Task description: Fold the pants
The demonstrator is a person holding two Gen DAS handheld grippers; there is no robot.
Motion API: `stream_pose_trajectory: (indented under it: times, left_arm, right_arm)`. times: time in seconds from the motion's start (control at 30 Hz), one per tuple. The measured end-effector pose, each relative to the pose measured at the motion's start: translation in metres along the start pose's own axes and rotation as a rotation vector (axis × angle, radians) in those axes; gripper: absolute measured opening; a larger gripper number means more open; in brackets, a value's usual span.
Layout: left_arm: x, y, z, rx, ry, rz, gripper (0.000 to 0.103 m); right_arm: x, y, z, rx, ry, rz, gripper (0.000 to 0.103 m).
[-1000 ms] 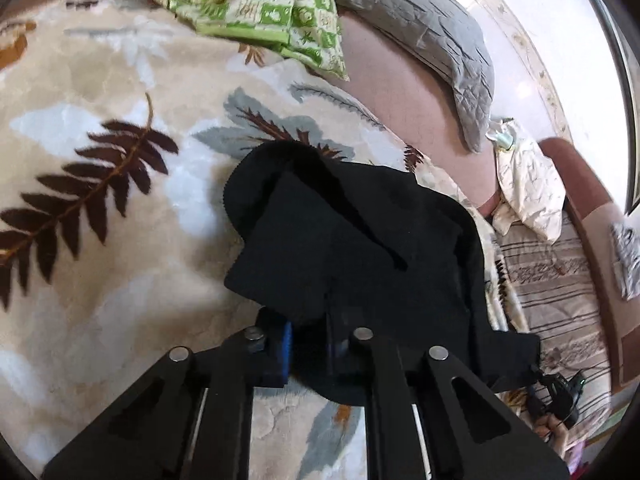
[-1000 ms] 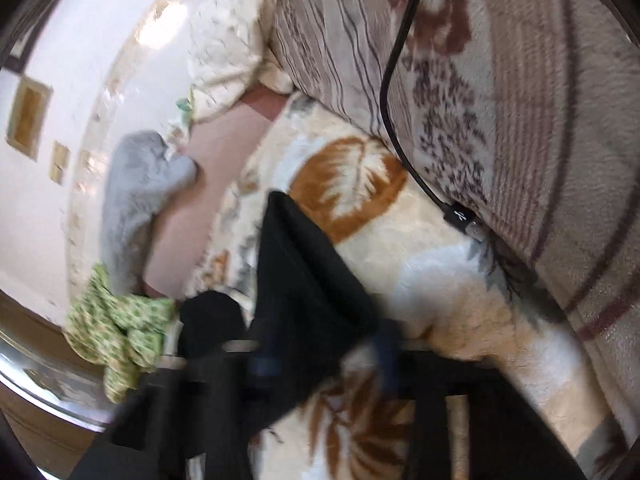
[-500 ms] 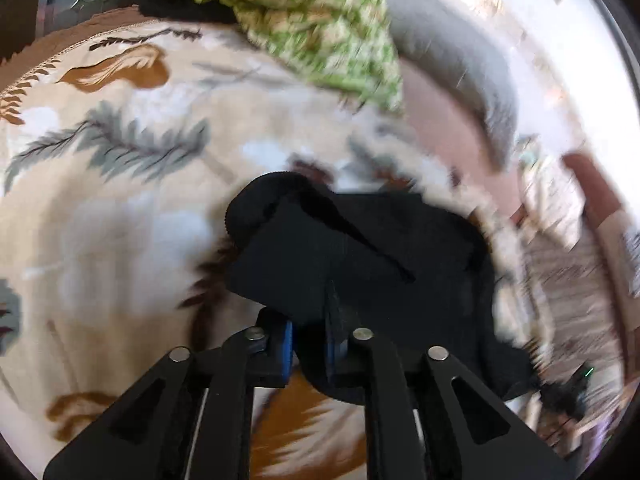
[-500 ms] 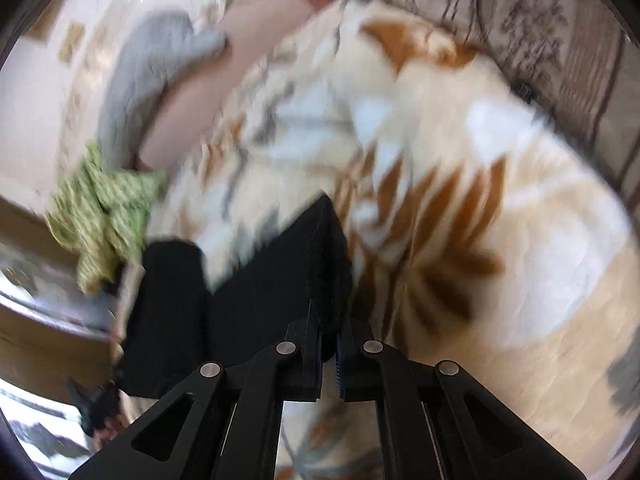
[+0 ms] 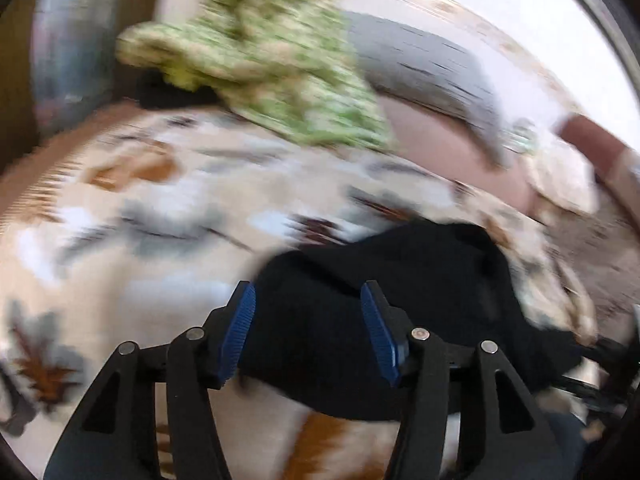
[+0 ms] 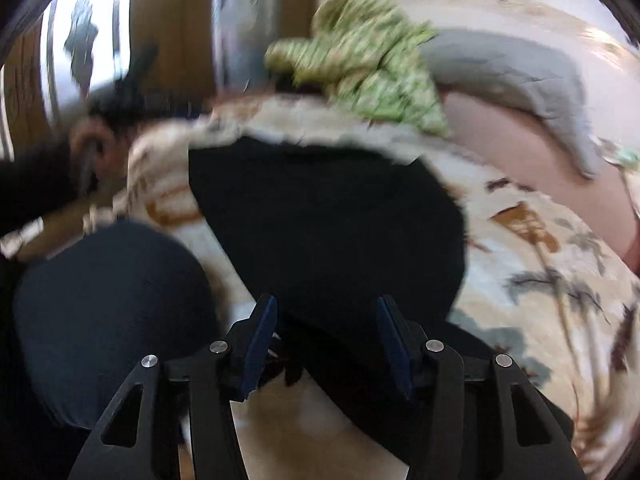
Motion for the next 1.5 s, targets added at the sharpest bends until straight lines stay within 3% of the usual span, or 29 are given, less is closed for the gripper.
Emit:
stream_pose_trajectory:
  times: [0.1, 0.17, 0.27, 0.3, 0.4, 0.5, 0.57, 0.67, 0.7, 0.77, 0.87, 0.93, 0.97, 1.0, 1.07, 1.13, 1.17, 1.23, 1.33, 1.4, 1.5]
  left_arm:
    - [-0.007, -0.012, -0.025, -0.143, 0.128, -0.002, 0.054]
    - [-0.012, -0.013, -0.041, -0.166, 0.192, 0.009, 0.054]
    - [-0.014, -0.015, -0.060, -0.215, 0.235, 0.039, 0.054]
    - [-0.012, -0.016, -0.067, -0.244, 0.245, 0.051, 0.054]
    - [-0.010, -0.024, -0.082, -0.296, 0.274, 0.056, 0.054]
    - [-0.005, -0.031, -0.099, -0.263, 0.288, 0.076, 0.054]
    - [0.002, -0.024, -0.112, -0.266, 0.298, 0.141, 0.054]
    - [0.018, -0.013, -0.119, -0.273, 0.260, 0.211, 0.054]
    - [0.031, -0.008, -0.122, -0.237, 0.220, 0.198, 0.054]
    - [0.058, 0.006, -0.122, -0.133, 0.114, 0.151, 0.054]
    - [0.092, 0.037, -0.109, 0.070, -0.033, 0.198, 0.054]
    - [0.098, 0.049, -0.086, 0.078, -0.120, 0.247, 0.065]
    - [0.097, 0.050, -0.078, 0.070, -0.141, 0.256, 0.076]
    - [0.093, 0.049, -0.069, 0.062, -0.158, 0.253, 0.078]
    - [0.078, 0.038, -0.063, 0.017, -0.126, 0.221, 0.078]
    - [0.060, 0.025, -0.072, -0.031, -0.060, 0.185, 0.078]
    - [0.045, 0.012, -0.081, -0.053, -0.008, 0.139, 0.078]
    - [0.028, -0.010, -0.100, -0.043, 0.042, 0.050, 0.078]
    - [0.003, -0.031, -0.123, 0.007, 0.070, -0.040, 0.079]
    - [-0.007, -0.032, -0.132, 0.051, 0.081, -0.068, 0.081]
    - [-0.005, -0.030, -0.129, 0.030, 0.070, -0.061, 0.085]
  right_arm:
    - [0.003, 0.000, -0.017, 0.038, 0.033, 0.019, 0.051]
    - [0.001, -0.004, -0.021, 0.056, 0.066, 0.026, 0.049]
    - [-0.002, -0.006, -0.027, 0.073, 0.124, 0.024, 0.023]
    - [-0.003, -0.008, -0.033, 0.070, 0.141, 0.005, 0.002]
    - [0.000, -0.024, -0.035, 0.048, 0.143, -0.076, 0.000]
    - [0.007, -0.044, -0.018, 0.043, 0.055, -0.185, 0.000]
    - [0.009, -0.058, -0.010, 0.049, 0.016, -0.252, 0.000]
    - [0.007, -0.066, -0.006, 0.024, 0.007, -0.274, 0.000]
    - [0.006, -0.068, -0.006, 0.008, 0.008, -0.273, 0.000]
    - [0.006, -0.069, -0.006, -0.014, 0.009, -0.266, 0.001]
    - [0.002, -0.071, -0.003, -0.034, 0.016, -0.271, 0.004]
    - [0.001, -0.071, 0.001, -0.038, 0.013, -0.263, 0.004]
    - [0.001, -0.069, 0.002, -0.025, 0.013, -0.256, 0.004]
    - [0.000, -0.067, 0.003, -0.013, 0.013, -0.248, 0.004]
    - [-0.001, -0.061, 0.005, 0.029, 0.022, -0.212, 0.014]
    - [-0.003, -0.052, 0.009, 0.059, 0.015, -0.169, 0.040]
    - [-0.004, -0.046, 0.013, 0.060, 0.000, -0.143, 0.046]
    - [-0.003, -0.034, 0.020, 0.080, -0.039, -0.110, 0.059]
    - [0.000, -0.012, 0.019, 0.093, -0.060, -0.039, 0.064]
    - [0.001, 0.002, 0.005, 0.091, -0.013, 0.026, 0.064]
    - [0.001, 0.013, -0.019, 0.084, 0.060, 0.093, 0.063]
Point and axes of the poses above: each gripper's, at about its wrist camera, not at the fingertips, and z roughly against the way its jaws point, y to its left, x to its top, the point moved 1 cm from there along -z, roughly the way its jaws point, and after that the axes turned 10 degrees about -x, right-handed, at the moved point
